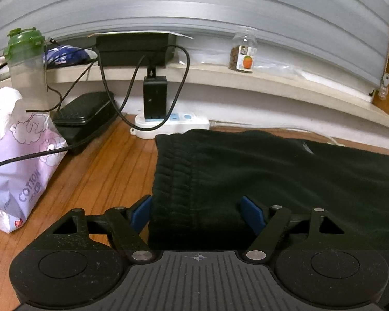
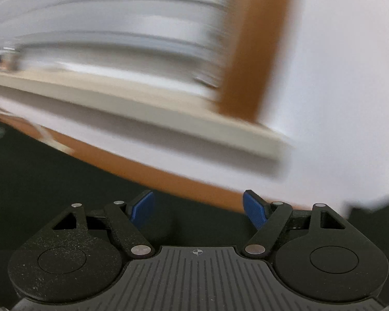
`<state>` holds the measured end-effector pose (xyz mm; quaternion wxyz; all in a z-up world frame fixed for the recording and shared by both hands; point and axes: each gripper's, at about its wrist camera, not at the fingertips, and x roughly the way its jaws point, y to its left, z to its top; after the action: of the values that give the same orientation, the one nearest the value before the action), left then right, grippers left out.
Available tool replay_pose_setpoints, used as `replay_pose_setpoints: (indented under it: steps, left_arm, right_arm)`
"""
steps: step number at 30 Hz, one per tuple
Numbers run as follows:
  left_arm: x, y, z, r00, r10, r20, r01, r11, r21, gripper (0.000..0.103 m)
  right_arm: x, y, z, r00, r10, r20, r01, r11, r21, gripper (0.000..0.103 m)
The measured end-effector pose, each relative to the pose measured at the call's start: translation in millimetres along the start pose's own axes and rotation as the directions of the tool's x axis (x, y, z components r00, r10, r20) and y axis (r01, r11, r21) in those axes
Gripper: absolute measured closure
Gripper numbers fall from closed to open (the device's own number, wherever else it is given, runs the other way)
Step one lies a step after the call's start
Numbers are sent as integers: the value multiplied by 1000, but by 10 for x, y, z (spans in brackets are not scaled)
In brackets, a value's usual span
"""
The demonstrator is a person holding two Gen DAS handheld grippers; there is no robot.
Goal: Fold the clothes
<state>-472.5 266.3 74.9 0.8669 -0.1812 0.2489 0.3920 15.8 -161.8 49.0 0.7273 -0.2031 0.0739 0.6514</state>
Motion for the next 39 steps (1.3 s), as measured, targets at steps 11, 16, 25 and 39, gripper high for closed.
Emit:
replay_pose_setpoints:
  steps: [11, 16, 25, 39]
  left_arm:
    - [-312, 353, -66, 1000, -9, 9, 10, 997, -83, 28]
    - [-306, 464, -141, 997, -63, -44, 57, 992, -113, 53]
    - [-500, 170, -7, 994, -109, 26, 109, 993, -32, 90]
    - [-584, -442, -226, 990, -45, 132, 31, 993, 111, 90]
  right_arm:
    - [259, 2675, 919, 773, 632, -52, -614, 726, -311, 28]
    - [266, 3325, 961, 640, 757, -131, -751, 581, -313, 29]
    - [277, 3375, 976, 510, 852, -122, -844, 468, -261, 30]
    - [475, 3337, 1272, 529, 842, -103, -846, 533, 14, 30]
